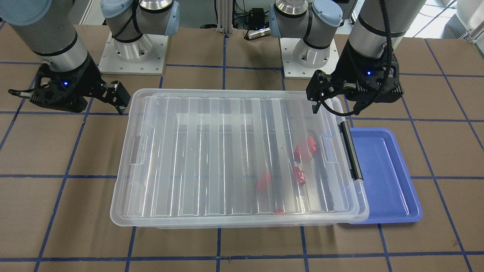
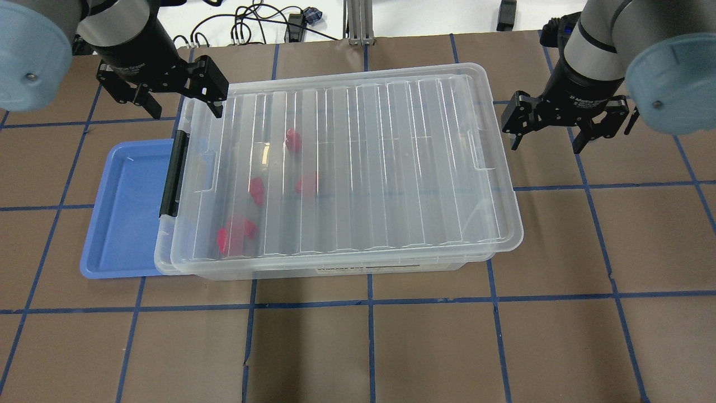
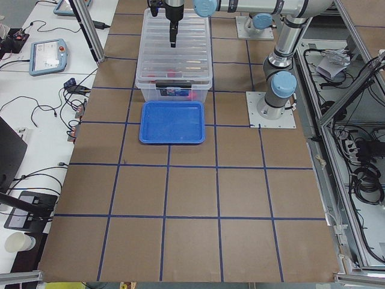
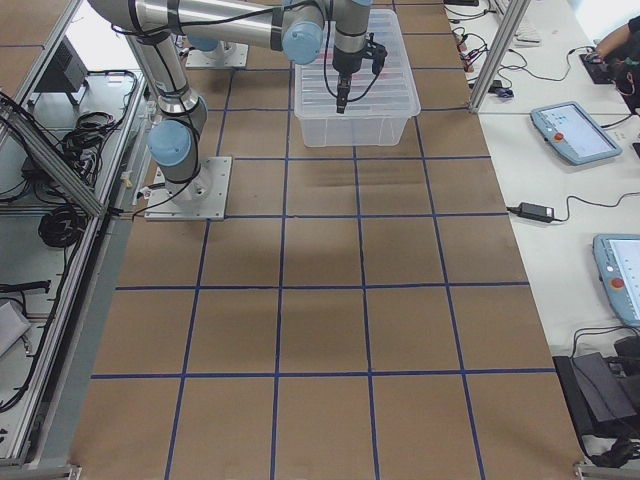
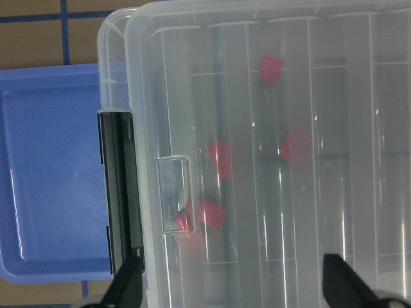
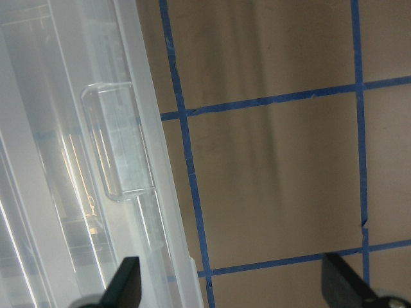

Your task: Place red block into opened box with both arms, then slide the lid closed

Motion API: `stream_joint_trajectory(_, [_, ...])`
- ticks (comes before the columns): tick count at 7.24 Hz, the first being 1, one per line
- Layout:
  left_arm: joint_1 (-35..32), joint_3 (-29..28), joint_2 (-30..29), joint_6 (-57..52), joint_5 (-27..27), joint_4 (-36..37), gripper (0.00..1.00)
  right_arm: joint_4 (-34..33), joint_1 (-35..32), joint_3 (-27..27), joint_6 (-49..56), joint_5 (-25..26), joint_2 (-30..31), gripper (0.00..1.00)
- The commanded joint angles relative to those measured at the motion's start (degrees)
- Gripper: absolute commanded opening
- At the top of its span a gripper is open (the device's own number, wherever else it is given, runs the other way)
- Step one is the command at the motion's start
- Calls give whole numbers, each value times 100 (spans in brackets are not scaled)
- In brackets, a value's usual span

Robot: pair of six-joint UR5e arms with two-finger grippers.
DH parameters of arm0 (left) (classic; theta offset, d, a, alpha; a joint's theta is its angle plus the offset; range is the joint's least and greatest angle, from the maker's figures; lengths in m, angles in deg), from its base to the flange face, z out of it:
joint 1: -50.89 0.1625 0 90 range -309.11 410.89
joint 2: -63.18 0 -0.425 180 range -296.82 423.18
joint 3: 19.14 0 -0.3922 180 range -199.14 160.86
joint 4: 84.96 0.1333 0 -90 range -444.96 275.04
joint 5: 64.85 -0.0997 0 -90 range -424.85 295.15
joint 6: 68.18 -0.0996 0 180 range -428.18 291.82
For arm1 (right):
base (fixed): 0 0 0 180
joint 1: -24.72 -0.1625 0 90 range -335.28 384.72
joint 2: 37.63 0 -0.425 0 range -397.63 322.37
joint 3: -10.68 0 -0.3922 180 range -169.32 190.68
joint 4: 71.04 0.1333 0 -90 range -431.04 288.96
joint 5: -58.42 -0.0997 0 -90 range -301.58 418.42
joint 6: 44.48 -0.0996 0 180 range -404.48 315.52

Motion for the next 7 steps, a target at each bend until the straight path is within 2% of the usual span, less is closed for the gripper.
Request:
stream_joint_trajectory(1, [4, 0, 5, -9, 0, 0, 100, 261, 0, -28, -7, -16, 219, 100])
stream_joint_trajectory(6, [-14, 9, -13, 0, -9, -9, 100, 489, -97, -28, -7, -7, 543, 100])
stream_joint_trajectory(7, [-14, 9, -13, 9, -9, -9, 100, 707, -97, -11, 2, -7, 649, 100])
